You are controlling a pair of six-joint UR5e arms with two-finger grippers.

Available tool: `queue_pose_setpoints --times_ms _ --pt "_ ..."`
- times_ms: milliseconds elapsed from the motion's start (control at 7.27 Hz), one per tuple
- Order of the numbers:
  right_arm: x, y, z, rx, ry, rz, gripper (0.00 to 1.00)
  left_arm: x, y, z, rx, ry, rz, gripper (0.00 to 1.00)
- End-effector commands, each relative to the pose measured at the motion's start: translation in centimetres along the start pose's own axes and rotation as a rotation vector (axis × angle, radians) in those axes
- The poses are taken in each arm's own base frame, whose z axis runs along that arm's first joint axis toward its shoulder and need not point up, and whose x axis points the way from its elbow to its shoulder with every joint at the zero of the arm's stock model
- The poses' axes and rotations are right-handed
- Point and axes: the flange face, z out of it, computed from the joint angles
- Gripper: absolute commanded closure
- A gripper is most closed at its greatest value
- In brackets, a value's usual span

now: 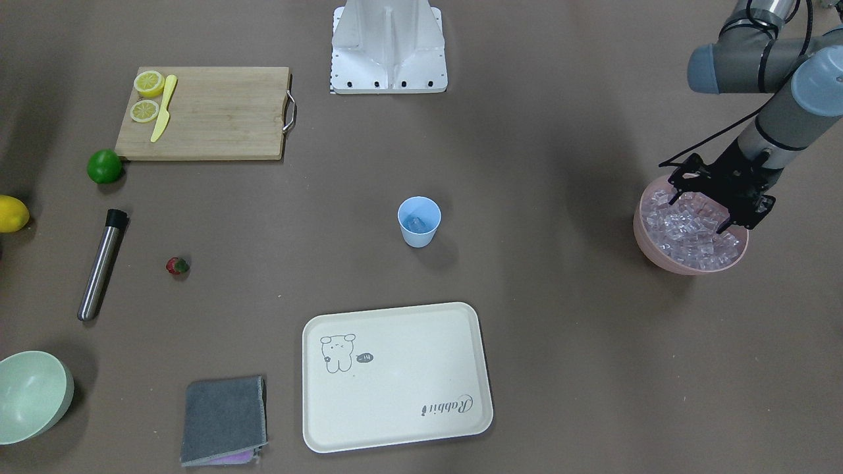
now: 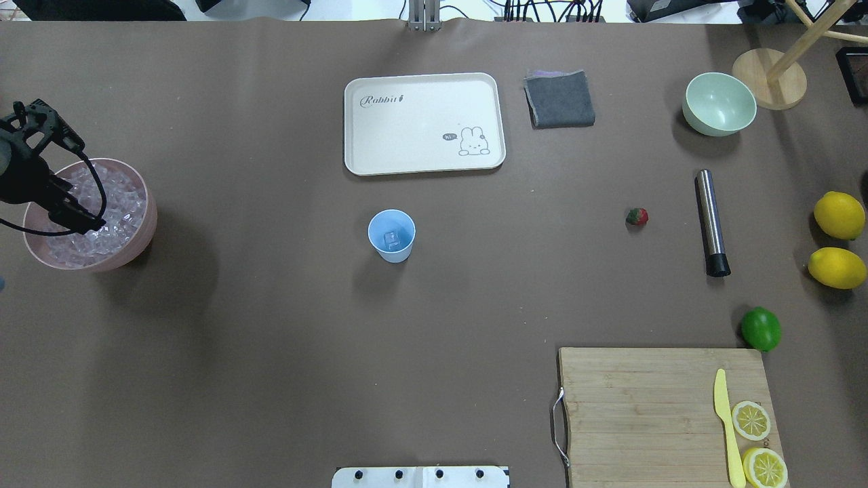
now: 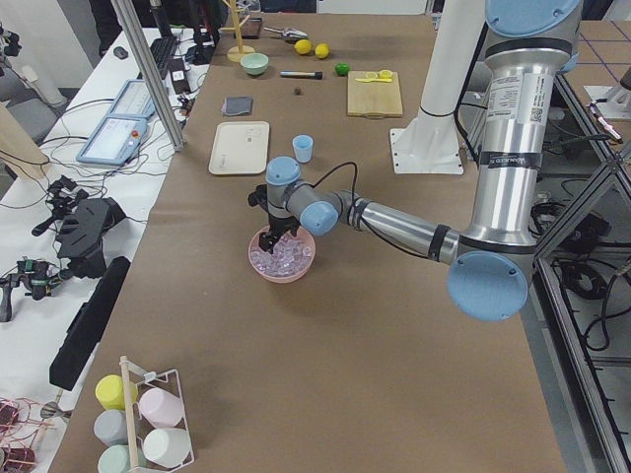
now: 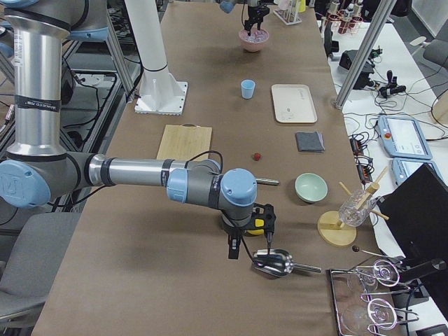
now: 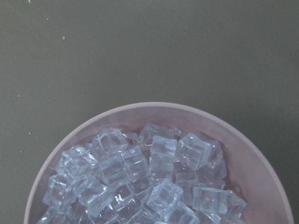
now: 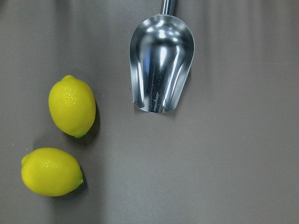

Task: Mash ice and strawberries in cup
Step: 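Lower the left gripper into the bowl and grasp ice cubes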

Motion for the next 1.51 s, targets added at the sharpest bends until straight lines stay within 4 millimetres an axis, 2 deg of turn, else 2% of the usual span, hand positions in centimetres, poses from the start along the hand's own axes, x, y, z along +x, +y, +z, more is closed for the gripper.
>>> queue_pose_setpoints --times_ms 0,275,826,1376 --pt "0.0 0.1 0.0 0.001 0.001 -0.001 0.0 -0.2 -0.2 1.0 -0.014 0.009 -0.001 0.04" --pt "0.1 0.2 0.1 -0.001 0.001 0.001 0.0 -0.2 -1.2 1.4 -0.013 0.011 0.001 0.04" --pt "0.4 0.6 0.4 -0.007 0.0 0.008 0.0 -0.5 -2.0 2.1 -0.019 0.013 0.001 0.05" --pt "0.4 0.7 0.4 -0.007 0.001 0.008 0.0 -0.3 -1.7 2.5 -0.028 0.016 0.001 0.05"
